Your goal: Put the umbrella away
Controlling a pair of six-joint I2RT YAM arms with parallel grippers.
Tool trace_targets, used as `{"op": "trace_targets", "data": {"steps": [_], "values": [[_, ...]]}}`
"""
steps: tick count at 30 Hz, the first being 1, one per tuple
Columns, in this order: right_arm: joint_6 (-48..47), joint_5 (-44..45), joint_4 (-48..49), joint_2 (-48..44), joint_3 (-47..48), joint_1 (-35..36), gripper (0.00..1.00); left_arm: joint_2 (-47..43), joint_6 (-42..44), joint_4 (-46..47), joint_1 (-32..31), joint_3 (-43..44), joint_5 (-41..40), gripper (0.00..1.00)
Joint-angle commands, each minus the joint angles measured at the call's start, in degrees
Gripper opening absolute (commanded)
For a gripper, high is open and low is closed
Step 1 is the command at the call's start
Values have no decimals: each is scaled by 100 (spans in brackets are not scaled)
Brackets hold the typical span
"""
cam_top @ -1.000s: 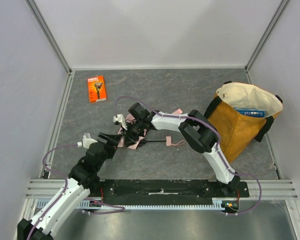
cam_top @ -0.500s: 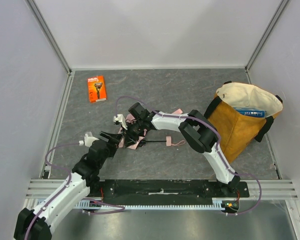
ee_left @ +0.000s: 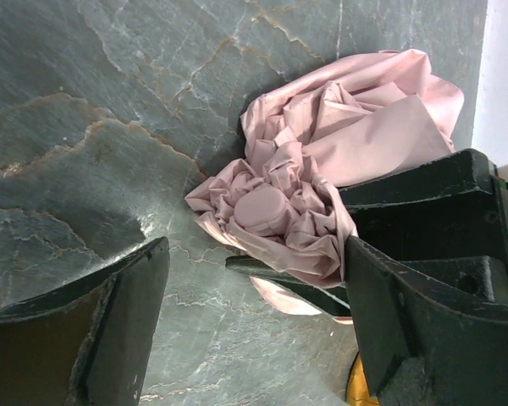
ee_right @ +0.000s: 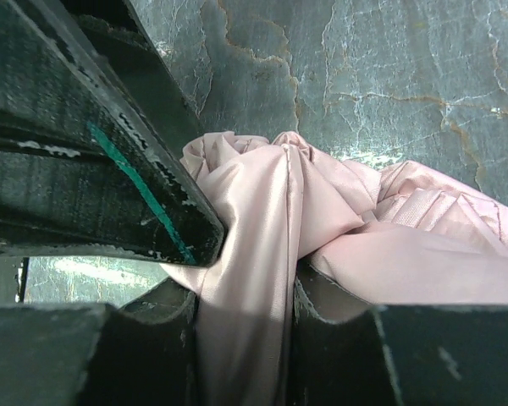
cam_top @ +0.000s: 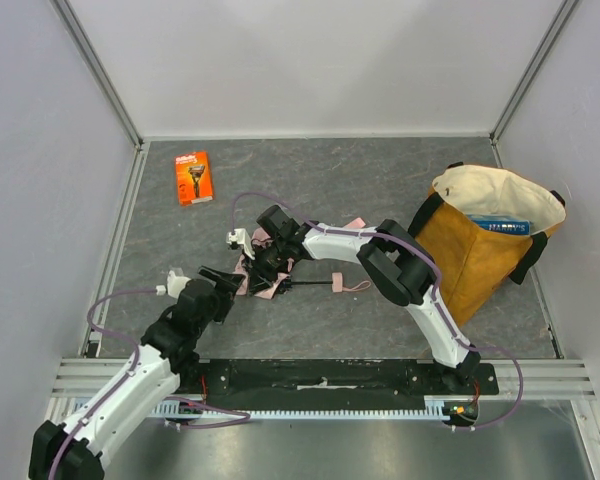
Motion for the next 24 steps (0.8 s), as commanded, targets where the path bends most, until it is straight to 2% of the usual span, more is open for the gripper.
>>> {"op": "trace_targets", "data": {"steps": [1, 4, 8, 11, 16, 21, 24], "values": [[-97, 662, -1891, 1141, -825, 108, 0, 292, -378, 456, 28, -154, 137, 88], [-88, 671, -1891, 1132, -834, 108, 0, 537, -334, 1336, 28, -462, 85, 88], [-88, 592, -1882, 1132, -816, 116, 0, 872, -124, 1785, 28, -515, -213, 86], [-88, 513, -1874, 1115, -843, 116, 0, 916, -158, 2312, 28, -673, -135, 83], [-88, 443, -1873, 1124, -825, 143, 0, 1127, -333, 2656, 28, -1068, -258, 80], [-88, 434, -1865, 1115, -825, 160, 0, 1522, 8, 2920, 28, -1008, -266, 71], [-79, 442, -1865, 1080, -834, 160, 0, 1952, 157, 3069, 28, -850, -267, 60]]}}
